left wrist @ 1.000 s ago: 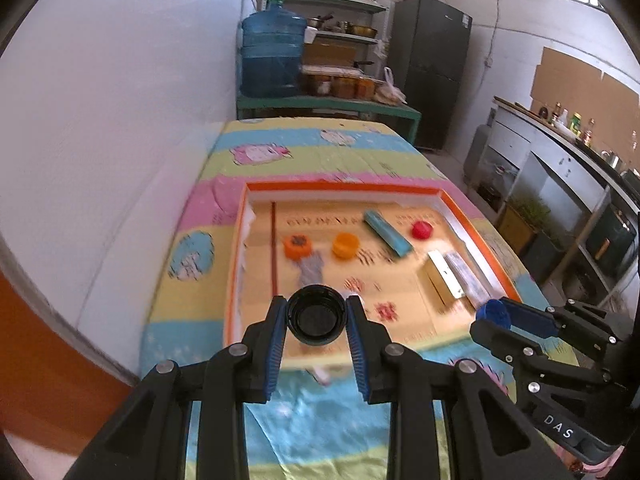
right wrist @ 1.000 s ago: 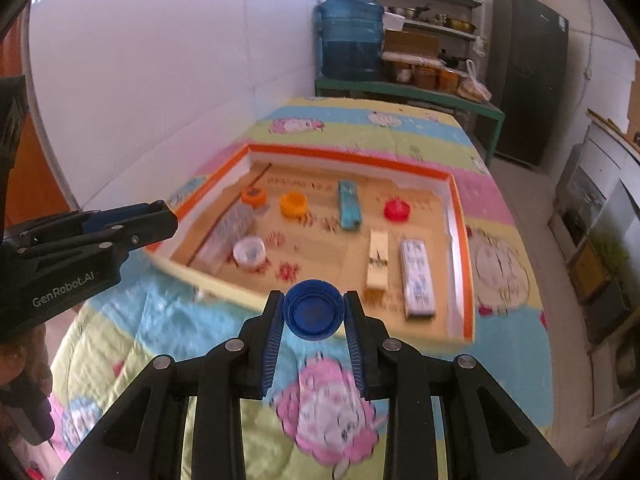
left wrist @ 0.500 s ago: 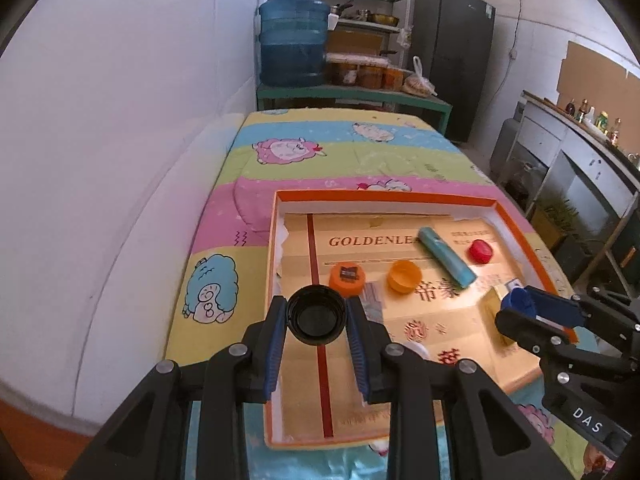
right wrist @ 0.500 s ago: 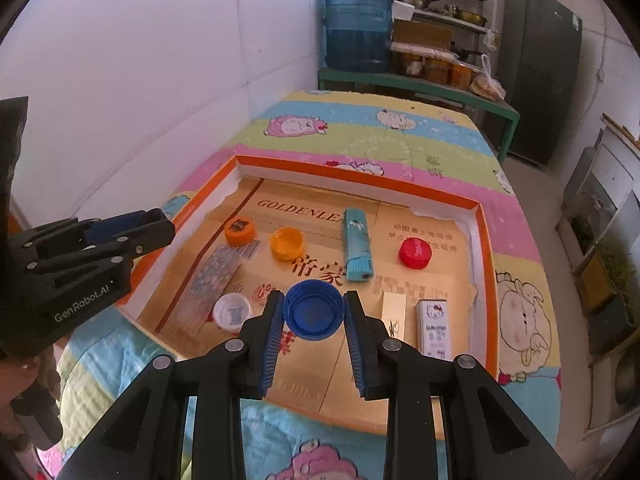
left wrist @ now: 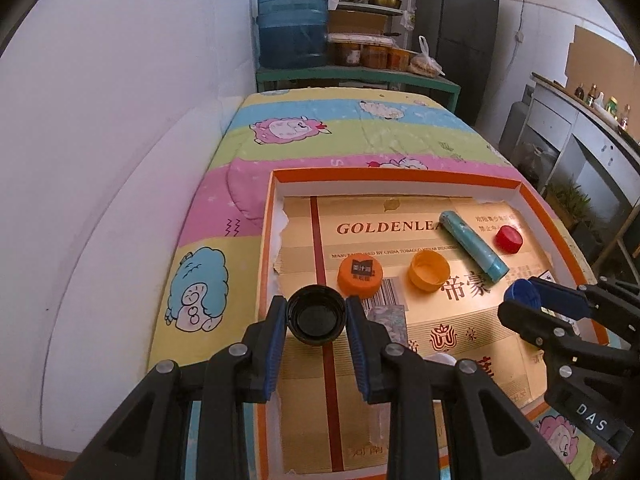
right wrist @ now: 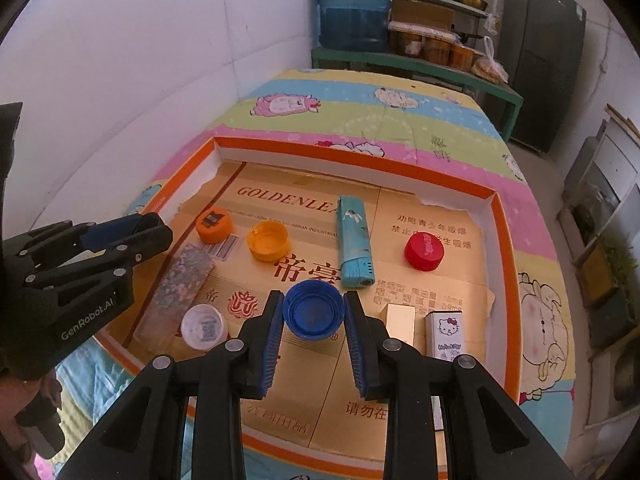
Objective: Organize rigid objects
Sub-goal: 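Carry the black cap with the left gripper while the right gripper carries the blue cap into the tray, then lower the black and blue caps into the tray and open both grippers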
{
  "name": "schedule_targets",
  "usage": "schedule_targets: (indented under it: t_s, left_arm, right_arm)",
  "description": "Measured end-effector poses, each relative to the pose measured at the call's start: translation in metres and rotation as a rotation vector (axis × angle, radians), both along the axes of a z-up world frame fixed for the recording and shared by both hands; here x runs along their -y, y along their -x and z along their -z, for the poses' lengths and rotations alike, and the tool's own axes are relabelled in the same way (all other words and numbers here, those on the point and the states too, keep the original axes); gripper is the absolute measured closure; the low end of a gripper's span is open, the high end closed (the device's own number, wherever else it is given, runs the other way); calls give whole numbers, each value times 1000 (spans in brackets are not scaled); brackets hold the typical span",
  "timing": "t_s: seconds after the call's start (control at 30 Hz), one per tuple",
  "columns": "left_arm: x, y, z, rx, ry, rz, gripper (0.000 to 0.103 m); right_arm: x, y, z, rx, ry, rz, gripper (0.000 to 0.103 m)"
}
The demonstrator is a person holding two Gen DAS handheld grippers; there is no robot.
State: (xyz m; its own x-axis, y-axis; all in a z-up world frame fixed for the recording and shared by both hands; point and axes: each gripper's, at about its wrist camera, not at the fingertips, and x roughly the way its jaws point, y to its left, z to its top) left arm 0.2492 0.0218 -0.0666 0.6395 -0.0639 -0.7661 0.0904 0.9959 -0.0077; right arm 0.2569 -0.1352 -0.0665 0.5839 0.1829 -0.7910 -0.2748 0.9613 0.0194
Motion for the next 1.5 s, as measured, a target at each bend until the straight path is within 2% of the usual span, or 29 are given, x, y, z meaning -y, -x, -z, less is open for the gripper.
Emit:
schedule_targets:
  t_s: [0.5,0.67,0.83,0.93,1.03,1.17,1.37,1.5]
  left_arm:
    - [7,-7,16,-34,-1,24,73]
    - [2,-8,18,-41,61,36,73]
    - [5,-7,18,-34,49,47,72]
    - [6,-6,18,-30,52,48,70]
    - [9,-5,18,-26,50,57,63]
    - [11,-3,13,-10,45,62,42]
    - [9,1,4,17,50,49,32]
    - [7,5,0,26,65,42,30]
  right_arm:
    - [-3,-10,16,-36,13,-3,72]
    - [-5,-14,22,-51,16,-1,72]
    - [-6,-15,24,-47,22,0,72]
    - [-7,-15,24,-43,28,-2,65]
    - [-7,-15,25,-42,28,-2,58]
    - [-6,-13,23,-38,23,8,54]
    - [-1,-6,15,-16,10,27,54]
    - [3,-1,9,-1,5,44,52]
